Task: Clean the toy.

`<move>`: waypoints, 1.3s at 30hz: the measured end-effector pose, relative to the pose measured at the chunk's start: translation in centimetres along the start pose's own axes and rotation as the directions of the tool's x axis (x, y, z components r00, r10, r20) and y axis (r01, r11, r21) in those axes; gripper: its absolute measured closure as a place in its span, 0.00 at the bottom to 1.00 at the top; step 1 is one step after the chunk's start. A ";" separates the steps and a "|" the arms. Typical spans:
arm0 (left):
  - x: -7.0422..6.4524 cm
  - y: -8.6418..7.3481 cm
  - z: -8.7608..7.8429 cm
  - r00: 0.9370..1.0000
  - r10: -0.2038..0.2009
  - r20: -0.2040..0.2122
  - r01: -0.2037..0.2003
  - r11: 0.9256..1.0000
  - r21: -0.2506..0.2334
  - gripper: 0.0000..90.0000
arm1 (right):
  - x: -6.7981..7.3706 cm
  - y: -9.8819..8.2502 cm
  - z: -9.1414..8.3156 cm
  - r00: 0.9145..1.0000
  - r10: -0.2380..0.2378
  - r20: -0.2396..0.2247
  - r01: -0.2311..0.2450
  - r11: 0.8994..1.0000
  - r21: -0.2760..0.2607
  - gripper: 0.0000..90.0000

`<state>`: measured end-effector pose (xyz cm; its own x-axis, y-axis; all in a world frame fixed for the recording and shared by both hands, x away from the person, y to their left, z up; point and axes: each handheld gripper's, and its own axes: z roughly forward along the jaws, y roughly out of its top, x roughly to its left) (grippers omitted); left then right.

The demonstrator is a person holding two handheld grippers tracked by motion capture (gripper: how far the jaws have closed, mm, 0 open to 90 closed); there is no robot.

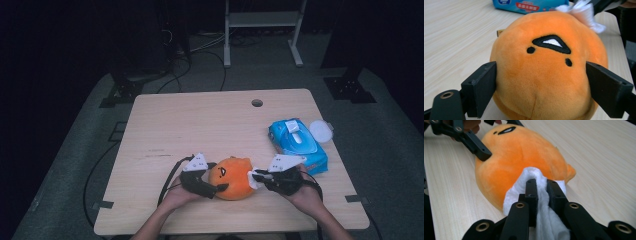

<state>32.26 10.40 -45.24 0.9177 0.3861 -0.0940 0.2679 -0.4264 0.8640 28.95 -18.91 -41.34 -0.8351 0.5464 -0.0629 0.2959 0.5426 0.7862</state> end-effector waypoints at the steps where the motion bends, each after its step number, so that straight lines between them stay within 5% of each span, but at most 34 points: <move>1: 0.0 0.0 0.0 1.000 0.000 0.000 0.000 1.000 0.000 0.12 | 0.0 0.0 0.0 1.000 0.000 0.000 0.000 1.000 0.000 0.88; 4: -0.4 0.5 -0.7 1.000 0.020 0.024 -0.019 1.000 -0.008 0.10 | 0.5 0.0 0.5 1.000 -0.027 0.010 0.027 0.999 0.019 0.88; 8: -0.8 0.2 -0.5 0.998 0.063 -0.001 -0.063 0.998 0.009 0.13 | 0.3 -0.2 0.6 1.000 -0.014 0.004 0.013 1.000 0.017 0.88; 13: -0.4 0.2 0.0 0.999 0.019 -0.026 -0.018 1.000 0.018 0.16 | 0.3 0.0 0.6 1.000 0.017 -0.011 -0.017 1.000 -0.002 0.89; 16: 0.2 0.0 0.3 0.999 -0.035 -0.026 0.035 0.999 0.012 0.16 | 1.3 1.0 0.9 1.000 -0.009 -0.017 0.008 0.999 -0.031 0.89; 23: 0.6 0.0 0.3 0.996 -0.078 -0.032 0.078 0.997 0.007 0.17 | 2.3 1.8 1.5 0.998 -0.051 -0.026 0.050 0.998 -0.042 0.88; 28: 0.1 0.1 0.1 0.999 -0.036 0.009 0.036 0.999 -0.019 0.12 | 1.1 0.8 1.4 0.999 -0.006 -0.053 0.004 0.999 -0.032 0.88; 32: -0.4 0.1 0.1 1.000 0.006 0.008 -0.006 1.000 -0.006 0.07 | 1.3 0.5 1.5 0.998 -0.016 -0.054 0.015 1.000 -0.028 0.88; 39: -0.1 0.0 0.3 1.000 0.005 -0.019 -0.005 1.000 0.007 0.15 | 1.7 0.8 1.6 0.999 0.004 -0.053 -0.006 0.999 -0.037 0.88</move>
<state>32.25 10.08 -45.34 0.9133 0.3992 -0.0803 0.2653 -0.4337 0.8611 28.57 -16.50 -41.78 -0.8575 0.5138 -0.0273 0.2831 0.5155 0.8088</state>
